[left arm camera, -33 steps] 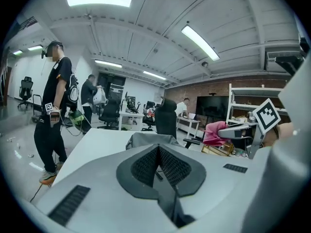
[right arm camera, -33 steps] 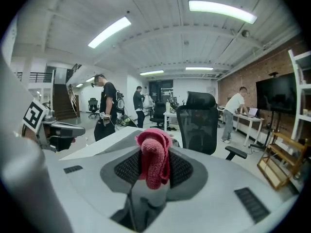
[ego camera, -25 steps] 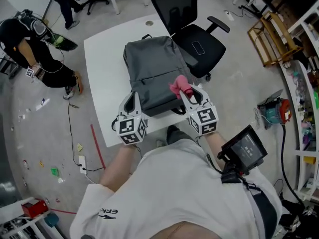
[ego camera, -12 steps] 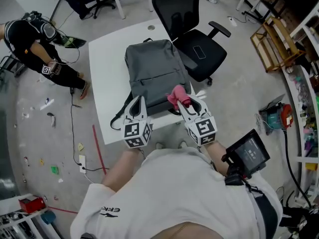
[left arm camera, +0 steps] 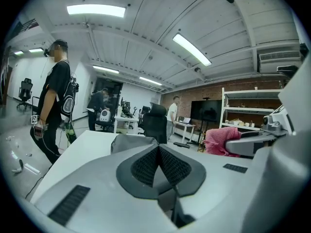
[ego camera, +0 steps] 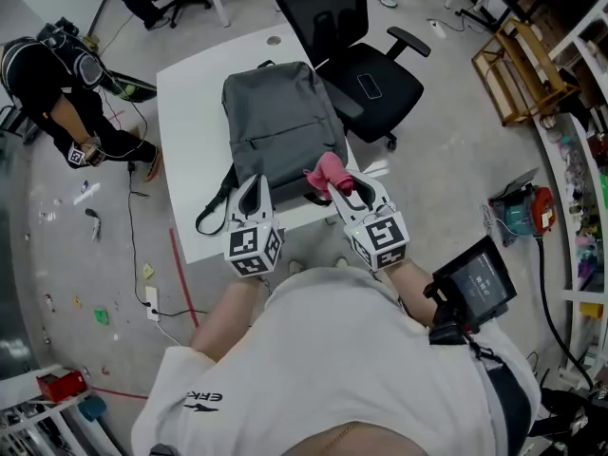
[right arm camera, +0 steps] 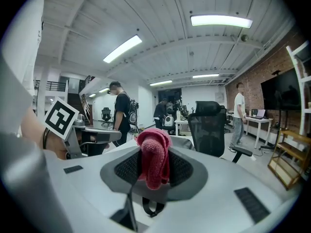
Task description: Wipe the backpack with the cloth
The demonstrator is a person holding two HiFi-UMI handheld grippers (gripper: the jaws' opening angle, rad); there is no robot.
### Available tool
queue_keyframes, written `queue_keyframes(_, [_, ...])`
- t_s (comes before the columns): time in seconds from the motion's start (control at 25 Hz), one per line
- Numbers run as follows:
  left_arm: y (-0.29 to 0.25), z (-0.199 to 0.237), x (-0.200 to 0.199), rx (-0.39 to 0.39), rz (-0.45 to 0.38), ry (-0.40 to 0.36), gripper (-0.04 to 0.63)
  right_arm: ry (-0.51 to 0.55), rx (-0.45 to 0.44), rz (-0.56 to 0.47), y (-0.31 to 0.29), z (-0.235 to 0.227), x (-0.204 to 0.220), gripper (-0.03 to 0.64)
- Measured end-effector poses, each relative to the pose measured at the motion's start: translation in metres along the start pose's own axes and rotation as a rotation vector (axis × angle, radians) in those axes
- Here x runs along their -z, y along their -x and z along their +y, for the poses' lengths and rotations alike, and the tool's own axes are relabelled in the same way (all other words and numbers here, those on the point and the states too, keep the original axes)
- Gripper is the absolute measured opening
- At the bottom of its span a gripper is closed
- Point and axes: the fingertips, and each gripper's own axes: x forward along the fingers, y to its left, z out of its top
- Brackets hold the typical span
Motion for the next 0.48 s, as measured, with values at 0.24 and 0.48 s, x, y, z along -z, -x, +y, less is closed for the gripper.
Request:
queue_keyframes(0.24, [0.0025,-0.0044,0.0052,0.016,0.019,-0.006,0.003,-0.002,-0.002,0.001,-0.0005,0.0009,-0.0003,0.127])
queue_keyframes(0.48, [0.0049,-0.0091,0.0062,0.025,0.022,-0.001,0.003,0.005,0.001,-0.008,0.0,-0.0006,-0.0033,0.127])
